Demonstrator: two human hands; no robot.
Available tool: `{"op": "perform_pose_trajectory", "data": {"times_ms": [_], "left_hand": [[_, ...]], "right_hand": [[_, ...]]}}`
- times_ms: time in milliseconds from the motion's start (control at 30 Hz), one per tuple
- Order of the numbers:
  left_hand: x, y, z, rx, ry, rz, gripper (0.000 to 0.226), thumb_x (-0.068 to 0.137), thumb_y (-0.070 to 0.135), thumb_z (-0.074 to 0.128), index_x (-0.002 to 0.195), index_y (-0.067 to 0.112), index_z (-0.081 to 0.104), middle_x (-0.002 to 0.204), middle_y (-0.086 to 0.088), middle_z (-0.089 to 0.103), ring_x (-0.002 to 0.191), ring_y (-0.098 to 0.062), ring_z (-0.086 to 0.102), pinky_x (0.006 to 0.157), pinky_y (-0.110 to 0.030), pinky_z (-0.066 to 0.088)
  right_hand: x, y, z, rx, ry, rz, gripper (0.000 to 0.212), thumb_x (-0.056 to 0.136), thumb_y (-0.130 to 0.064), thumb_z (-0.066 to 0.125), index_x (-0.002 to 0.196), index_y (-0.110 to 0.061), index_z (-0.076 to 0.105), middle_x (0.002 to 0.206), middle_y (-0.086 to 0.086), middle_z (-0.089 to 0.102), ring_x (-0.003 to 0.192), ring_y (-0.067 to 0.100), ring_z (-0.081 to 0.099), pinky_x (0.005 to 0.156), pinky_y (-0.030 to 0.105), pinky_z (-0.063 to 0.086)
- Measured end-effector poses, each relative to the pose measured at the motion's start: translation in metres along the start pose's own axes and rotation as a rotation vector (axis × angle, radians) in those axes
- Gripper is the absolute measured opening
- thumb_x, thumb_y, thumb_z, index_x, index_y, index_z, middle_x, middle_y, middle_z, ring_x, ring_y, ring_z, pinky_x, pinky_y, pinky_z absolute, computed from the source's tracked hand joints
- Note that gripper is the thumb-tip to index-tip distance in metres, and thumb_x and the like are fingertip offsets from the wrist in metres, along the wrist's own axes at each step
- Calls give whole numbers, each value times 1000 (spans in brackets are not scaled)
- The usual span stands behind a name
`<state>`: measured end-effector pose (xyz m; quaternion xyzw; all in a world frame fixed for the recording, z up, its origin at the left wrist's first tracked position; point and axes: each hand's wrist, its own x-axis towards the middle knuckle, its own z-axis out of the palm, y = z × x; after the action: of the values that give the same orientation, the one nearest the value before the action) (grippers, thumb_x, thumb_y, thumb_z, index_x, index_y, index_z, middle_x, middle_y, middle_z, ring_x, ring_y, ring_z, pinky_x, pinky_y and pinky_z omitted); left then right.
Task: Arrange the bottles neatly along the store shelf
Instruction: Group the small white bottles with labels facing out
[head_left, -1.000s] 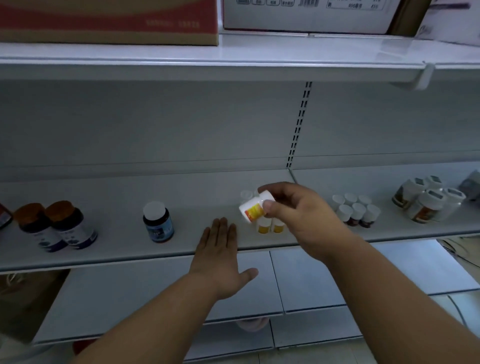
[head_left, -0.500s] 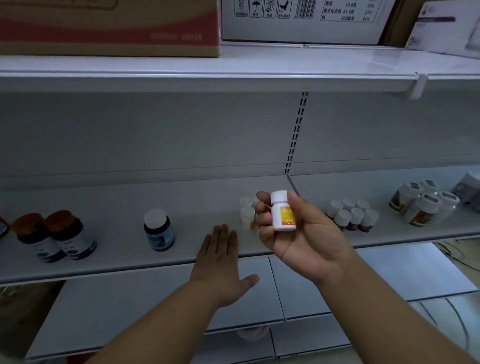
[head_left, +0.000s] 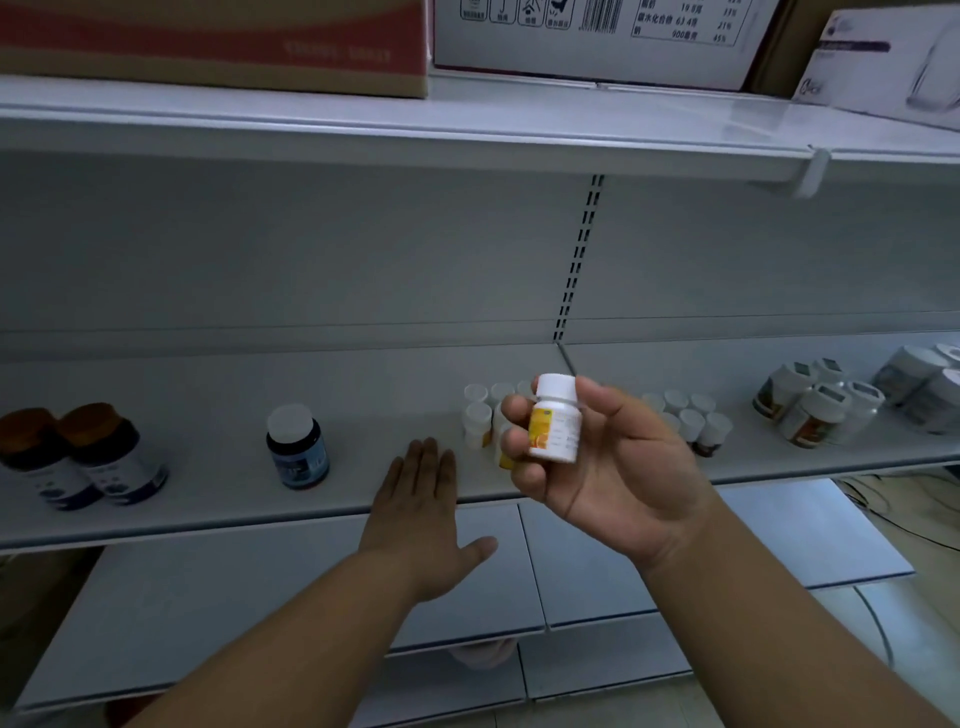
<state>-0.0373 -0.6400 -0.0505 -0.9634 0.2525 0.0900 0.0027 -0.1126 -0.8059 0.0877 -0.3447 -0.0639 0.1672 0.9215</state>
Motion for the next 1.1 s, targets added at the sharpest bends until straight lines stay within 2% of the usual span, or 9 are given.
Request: {"op": "perform_pose_trajectory", "data": {"times_ms": [133,267,467,633,733,833,900,1000,1100], "left_hand": [[0,1,-1,20,8,-8,110,84,84,24,152,11,-22,159,-12,-29,147,-27,-28,121,-43,-12],[0,0,0,10,12,-10,110,84,84,24,152,12,-22,159,-12,-29,146,-27,-28,120,-43,-14],[-2,0,0,-8,18,-6,109,85,83,25,152,12,-22,158,-11,-31,146,-26,-29,120,-42,-15],[-3,1,-1,-7,25,-9,109,85,83,25,153,12,-21,159,-12,-29,146,-26,-28,120,-42,-15],[-3,0,-1,-18,27,-5,108,85,82,25,153,12,-20,160,-11,-28,147,-26,-28,120,-41,-15],[-3,0,-1,-15,29,-5,108,85,82,26,153,12,-20,160,-11,-29,147,-26,-28,119,-41,-16],[-3,0,0,-17,34,-12,109,85,83,26,153,12,-21,159,-11,-29,146,-26,-28,119,-41,-16],[-2,0,0,-29,32,-13,109,84,83,26,153,13,-22,159,-10,-31,146,-26,-30,119,-40,-17],[-2,0,0,-31,34,-11,108,85,82,26,153,13,-22,159,-10,-31,146,-25,-29,118,-40,-17]], "right_hand": [[-2,-4,3,86,-29,-1,31,84,-30,64,100,-6,55,87,10,54,69,19,53,61,28,43],[-3,-6,2,124,-27,31,37,89,-30,47,108,0,57,91,12,53,74,22,53,64,30,43],[-9,-4,4,-14,32,-22,33,79,-31,74,97,-8,59,94,12,61,75,22,60,62,30,49],[-7,-6,3,30,47,22,44,90,-32,49,119,0,57,98,15,59,83,25,58,67,31,49],[-8,-4,1,-45,58,-19,36,83,-28,66,110,-5,60,98,14,62,87,28,63,68,34,52],[-7,-2,3,-81,58,-27,33,78,-29,75,98,-9,59,90,11,60,75,24,60,63,31,49],[-6,-2,5,-58,52,-2,31,86,-34,64,100,-8,57,87,10,55,73,21,54,63,30,45],[-5,-2,4,-45,76,37,42,89,-35,45,113,-3,57,93,13,54,79,25,54,66,33,46],[-3,-1,2,-117,83,20,38,89,-31,53,112,-2,60,95,13,56,83,26,58,70,34,50]]}}
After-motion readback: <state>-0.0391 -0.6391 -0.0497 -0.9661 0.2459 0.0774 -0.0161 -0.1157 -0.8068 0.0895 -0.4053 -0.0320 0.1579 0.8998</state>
